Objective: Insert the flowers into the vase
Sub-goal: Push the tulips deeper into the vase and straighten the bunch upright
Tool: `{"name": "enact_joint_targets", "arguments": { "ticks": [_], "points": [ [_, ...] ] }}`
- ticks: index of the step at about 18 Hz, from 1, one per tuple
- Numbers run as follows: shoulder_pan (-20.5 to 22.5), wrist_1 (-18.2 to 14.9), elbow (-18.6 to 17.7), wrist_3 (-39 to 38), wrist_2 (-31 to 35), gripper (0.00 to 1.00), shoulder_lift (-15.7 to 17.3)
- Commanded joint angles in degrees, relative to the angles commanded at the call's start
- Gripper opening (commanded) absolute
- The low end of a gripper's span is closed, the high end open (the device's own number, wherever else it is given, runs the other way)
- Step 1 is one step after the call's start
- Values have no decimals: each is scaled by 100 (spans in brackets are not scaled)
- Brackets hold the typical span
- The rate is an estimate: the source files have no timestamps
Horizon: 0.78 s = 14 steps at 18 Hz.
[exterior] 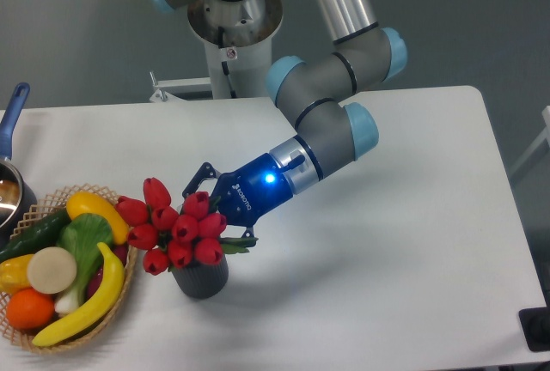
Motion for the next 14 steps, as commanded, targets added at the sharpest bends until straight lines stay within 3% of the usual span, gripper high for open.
{"name": "enact_joint_targets", "arguments": {
  "ticks": [14],
  "points": [
    [79,9,-360,255,27,43,35]
  ]
}}
